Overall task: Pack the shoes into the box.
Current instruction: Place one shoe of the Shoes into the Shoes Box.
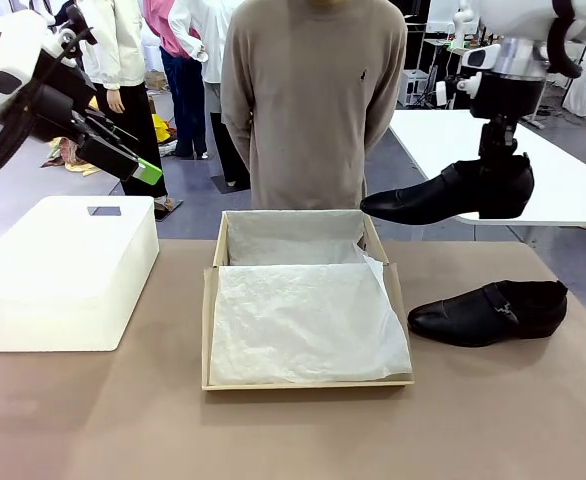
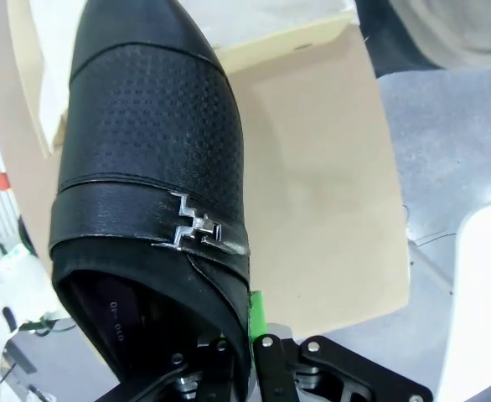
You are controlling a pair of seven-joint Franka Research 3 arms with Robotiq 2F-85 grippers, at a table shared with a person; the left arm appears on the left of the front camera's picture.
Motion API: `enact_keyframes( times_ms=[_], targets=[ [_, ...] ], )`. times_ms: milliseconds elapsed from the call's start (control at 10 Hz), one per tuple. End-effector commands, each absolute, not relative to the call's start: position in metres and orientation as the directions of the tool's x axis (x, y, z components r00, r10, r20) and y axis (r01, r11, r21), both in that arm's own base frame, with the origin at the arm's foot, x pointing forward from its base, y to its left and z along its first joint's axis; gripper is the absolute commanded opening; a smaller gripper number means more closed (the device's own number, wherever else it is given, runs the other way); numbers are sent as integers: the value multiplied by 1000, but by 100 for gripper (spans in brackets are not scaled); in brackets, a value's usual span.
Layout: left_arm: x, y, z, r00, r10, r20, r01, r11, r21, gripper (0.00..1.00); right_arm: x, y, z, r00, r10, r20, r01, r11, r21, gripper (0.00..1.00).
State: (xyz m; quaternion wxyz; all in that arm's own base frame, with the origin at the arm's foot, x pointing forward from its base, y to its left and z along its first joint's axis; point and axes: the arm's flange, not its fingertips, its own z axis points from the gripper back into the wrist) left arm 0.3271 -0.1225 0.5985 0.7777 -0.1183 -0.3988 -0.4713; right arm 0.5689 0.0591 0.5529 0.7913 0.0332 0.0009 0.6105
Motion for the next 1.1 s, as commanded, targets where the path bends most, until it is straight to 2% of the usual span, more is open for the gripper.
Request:
enact_keyframes(
  times_ms=[0, 800, 1000],
  targets=[
    [327, -122, 598, 235, -635, 736, 831, 524, 187, 100, 576, 68, 561, 276, 961, -4, -959, 276, 60, 0],
    [327, -122, 598, 235, -635, 736, 831, 524, 187, 100, 571, 68, 550, 251, 968, 23, -966, 249, 65, 0],
    [327, -122, 598, 235, -635, 736, 831, 524, 187, 100, 576, 99, 553, 264, 963, 53, -964, 262, 53, 0]
  ],
)
